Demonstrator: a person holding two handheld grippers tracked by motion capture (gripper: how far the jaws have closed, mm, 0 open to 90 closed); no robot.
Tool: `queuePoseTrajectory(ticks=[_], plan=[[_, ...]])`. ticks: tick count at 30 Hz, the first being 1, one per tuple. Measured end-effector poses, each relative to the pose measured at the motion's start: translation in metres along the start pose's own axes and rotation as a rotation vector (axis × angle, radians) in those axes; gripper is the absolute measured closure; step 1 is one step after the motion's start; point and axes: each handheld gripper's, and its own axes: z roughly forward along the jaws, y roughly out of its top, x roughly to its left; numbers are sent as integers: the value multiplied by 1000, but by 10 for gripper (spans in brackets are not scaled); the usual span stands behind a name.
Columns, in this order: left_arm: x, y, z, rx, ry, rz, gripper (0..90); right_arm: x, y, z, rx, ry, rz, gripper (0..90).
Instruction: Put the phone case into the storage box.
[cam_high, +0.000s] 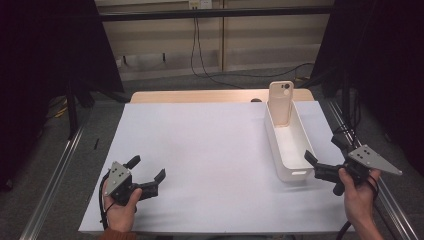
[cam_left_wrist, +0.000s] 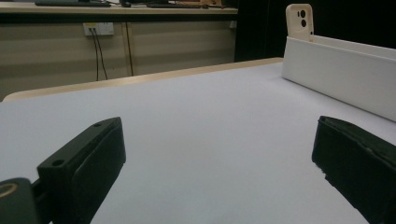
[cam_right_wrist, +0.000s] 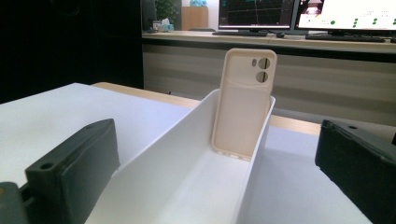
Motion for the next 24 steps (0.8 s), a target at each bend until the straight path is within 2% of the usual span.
queuePoseTrajectory(ticks=[2, 11, 16, 24], plan=[[0, 0, -3, -3, 1, 3, 29, 1, -2, -3, -13, -7, 11, 0], [0, 0, -4, 0, 4, 6, 29, 4, -16, -18, 9, -9, 35, 0], [0, 0, -5, -8, 5, -5, 29, 6, -23, -26, 17, -22, 38, 0], [0, 0, -7, -3, 11, 2, 29, 7, -36, -42, 34, -42, 52, 0]])
